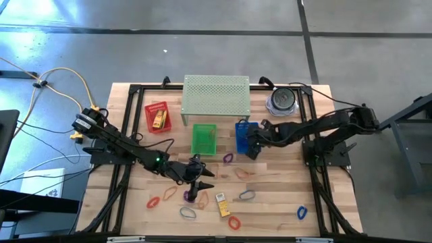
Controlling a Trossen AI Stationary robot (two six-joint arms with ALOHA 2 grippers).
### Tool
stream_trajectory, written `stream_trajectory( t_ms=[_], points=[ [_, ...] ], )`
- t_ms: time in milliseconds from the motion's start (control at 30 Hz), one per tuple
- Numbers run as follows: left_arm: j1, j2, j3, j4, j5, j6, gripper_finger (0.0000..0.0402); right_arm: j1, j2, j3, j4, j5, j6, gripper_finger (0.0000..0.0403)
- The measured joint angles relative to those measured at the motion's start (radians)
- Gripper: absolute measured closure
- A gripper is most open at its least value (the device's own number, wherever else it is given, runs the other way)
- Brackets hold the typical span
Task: Pick & Place Office Desk Supplies
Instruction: Put the orange rubber band into the green bin
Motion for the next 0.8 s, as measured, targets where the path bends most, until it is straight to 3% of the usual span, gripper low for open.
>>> stream_trajectory(
  t_ms=[133, 267, 367, 600, 800],
  points=[
    [0.0, 0.0, 0.0, 0.0, 0.0, 0.0, 0.0187, 0.001, 0.0, 0.0, 0.023, -0.037, -0.125, 0.0251],
    [0.0, 0.0, 0.0, -0.002, 0.0, 0.0, 0.0187, 0.024, -0.019, 0.0, 0.027, -0.172, -0.218, 0.0236],
    [0.0, 0.0, 0.0, -0.013, 0.0, 0.0, 0.0187, 0.06, -0.052, 0.0, 0.018, -0.243, -0.246, 0.024],
    [0.0, 0.0, -0.001, -0.042, 0.0, -0.013, 0.0187, 0.182, -0.161, 0.001, 0.046, -0.264, -0.268, 0.0263],
    [-0.001, 0.0, -0.001, -0.049, 0.0, -0.019, 0.0187, 0.3, -0.131, 0.003, 0.102, -0.302, -0.33, 0.0267]
  ],
)
